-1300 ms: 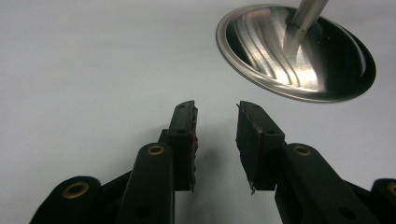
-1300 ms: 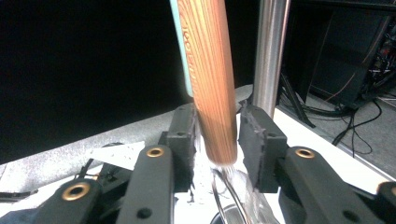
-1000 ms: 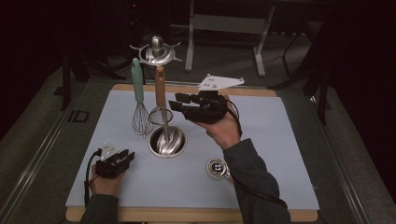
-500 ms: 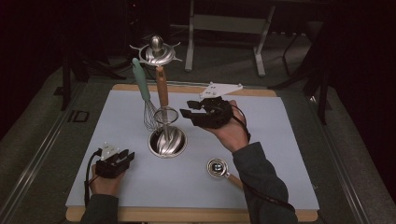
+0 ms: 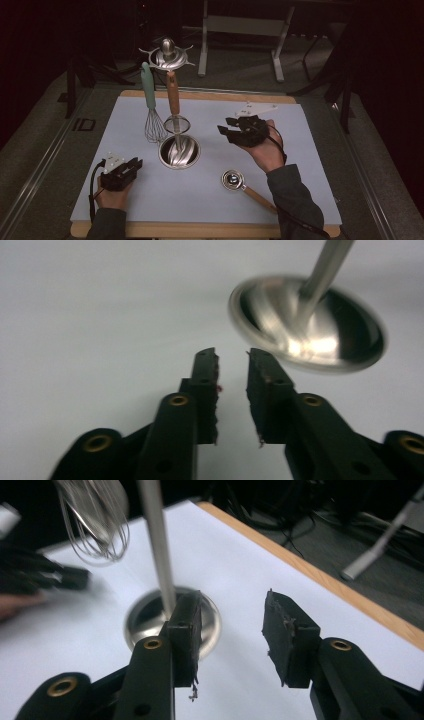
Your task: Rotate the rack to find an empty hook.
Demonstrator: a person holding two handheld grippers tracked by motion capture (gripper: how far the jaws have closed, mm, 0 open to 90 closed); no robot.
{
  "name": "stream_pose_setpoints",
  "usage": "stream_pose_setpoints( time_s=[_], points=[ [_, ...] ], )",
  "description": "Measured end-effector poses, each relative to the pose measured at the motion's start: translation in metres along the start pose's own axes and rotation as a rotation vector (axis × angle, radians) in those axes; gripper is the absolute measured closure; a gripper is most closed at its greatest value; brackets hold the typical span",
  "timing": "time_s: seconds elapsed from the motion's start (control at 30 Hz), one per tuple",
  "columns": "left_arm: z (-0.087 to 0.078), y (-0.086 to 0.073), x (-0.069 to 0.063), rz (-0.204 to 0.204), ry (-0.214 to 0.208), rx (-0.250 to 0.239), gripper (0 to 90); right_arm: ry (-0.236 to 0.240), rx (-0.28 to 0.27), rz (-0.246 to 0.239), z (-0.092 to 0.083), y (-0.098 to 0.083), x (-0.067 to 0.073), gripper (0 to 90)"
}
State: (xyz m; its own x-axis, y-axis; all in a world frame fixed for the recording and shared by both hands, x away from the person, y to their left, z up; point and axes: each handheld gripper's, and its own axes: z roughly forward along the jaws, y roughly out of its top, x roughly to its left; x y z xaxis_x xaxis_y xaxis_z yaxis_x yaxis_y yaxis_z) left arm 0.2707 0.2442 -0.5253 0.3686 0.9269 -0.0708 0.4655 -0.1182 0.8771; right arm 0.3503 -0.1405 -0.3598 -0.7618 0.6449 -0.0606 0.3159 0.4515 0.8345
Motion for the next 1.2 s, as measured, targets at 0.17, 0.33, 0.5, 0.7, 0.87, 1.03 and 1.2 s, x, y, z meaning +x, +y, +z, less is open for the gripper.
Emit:
stream_pose_setpoints(
  time_s=[0.17, 0.33, 0.5, 0.7, 0.87, 1.03, 1.2],
  points=[
    [-0.011, 0.017, -0.014, 0.014, -0.053, -0.083, 86.5, -0.027, 0.027, 0.042, 0.0, -0.027, -0.008, 58.6],
    [-0.024, 0.033, -0.023, 0.01, -0.09, -0.15, 90.0, -0.054, 0.062, 0.061, 0.002, -0.055, -0.012, 58.2],
    [-0.041, 0.052, -0.028, 0.019, -0.096, -0.231, 90.0, -0.081, 0.107, 0.095, 0.001, -0.088, -0.017, 58.1],
    [-0.055, 0.077, -0.03, -0.001, -0.105, -0.321, 89.9, -0.074, 0.129, 0.186, -0.003, -0.125, -0.026, 56.5],
    [-0.062, 0.098, -0.03, -0.007, -0.123, -0.385, 90.0, -0.084, 0.148, 0.231, -0.005, -0.151, -0.028, 56.3],
    [-0.071, 0.122, -0.031, 0.011, -0.124, -0.443, 90.0, -0.107, 0.151, 0.288, -0.014, -0.172, -0.038, 55.2],
    [-0.081, 0.148, -0.032, 0.031, -0.129, -0.509, 90.0, -0.143, 0.172, 0.33, -0.021, -0.192, -0.047, 54.9]
  ],
)
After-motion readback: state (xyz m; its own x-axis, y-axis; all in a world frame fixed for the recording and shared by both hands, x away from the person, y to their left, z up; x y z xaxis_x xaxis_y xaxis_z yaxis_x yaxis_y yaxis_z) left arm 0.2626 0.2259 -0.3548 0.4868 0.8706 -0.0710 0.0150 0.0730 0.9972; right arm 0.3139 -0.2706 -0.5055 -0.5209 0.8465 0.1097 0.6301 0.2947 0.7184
